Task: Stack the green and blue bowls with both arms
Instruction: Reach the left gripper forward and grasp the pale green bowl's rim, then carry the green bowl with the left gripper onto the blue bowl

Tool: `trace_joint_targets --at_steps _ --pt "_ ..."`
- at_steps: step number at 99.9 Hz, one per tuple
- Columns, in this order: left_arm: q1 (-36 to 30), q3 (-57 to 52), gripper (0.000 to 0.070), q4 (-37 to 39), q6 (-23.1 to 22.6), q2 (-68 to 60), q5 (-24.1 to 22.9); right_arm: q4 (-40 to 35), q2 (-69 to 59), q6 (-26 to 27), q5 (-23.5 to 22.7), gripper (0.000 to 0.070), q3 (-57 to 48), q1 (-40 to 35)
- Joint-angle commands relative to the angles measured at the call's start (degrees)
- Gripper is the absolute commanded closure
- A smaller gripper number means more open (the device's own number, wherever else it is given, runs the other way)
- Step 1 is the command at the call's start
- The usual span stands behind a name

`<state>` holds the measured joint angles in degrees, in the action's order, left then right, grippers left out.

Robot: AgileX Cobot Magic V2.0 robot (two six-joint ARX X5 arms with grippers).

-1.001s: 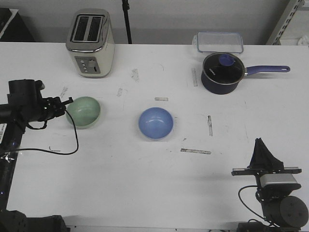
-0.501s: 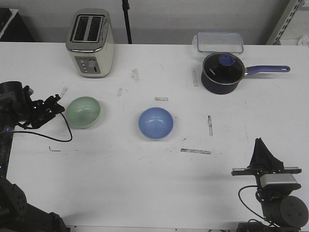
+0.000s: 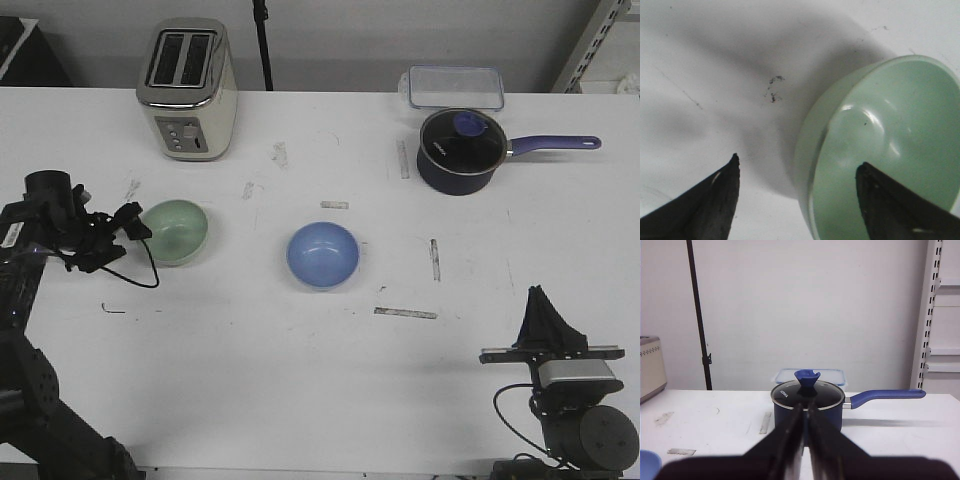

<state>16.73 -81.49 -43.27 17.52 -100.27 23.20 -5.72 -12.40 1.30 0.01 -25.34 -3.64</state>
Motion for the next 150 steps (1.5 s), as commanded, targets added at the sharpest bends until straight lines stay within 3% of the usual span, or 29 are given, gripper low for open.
trace_joint_targets --at_steps 1,27,45,79,86,111,150 --pt "-0.3 -1.4 0.0296 0.1 -0.4 -1.9 -1.4 0.6 0.1 0.3 0.0 0.069 -0.1 0.0" --pt "-2.3 -1.4 0.0309 1.2 -0.3 -3.3 -2.2 0.6 0.1 0.3 0.0 0.069 -0.1 0.0" --pt "-2.8 -1.4 0.0583 2.4 -0.1 -3.5 -2.3 0.6 0.1 0.3 0.0 0.069 -0.1 0.0" --pt "-4.1 -1.4 0.0635 2.2 0.0 -4.8 -3.7 0.6 0.1 0.3 0.0 0.069 -0.1 0.0" --pt "-4.3 -1.4 0.07 2.2 0.0 -4.9 -4.0 0.6 0.1 0.3 0.0 0.069 -0.1 0.0" --pt "-4.8 -1.5 0.0699 1.8 0.4 -3.9 -4.3 0.6 0.1 0.3 0.0 0.069 -0.1 0.0" --pt "-10.6 -2.5 0.0699 1.0 7.4 6.4 -4.3 0.6 0.1 0.3 0.0 0.069 -0.1 0.0"
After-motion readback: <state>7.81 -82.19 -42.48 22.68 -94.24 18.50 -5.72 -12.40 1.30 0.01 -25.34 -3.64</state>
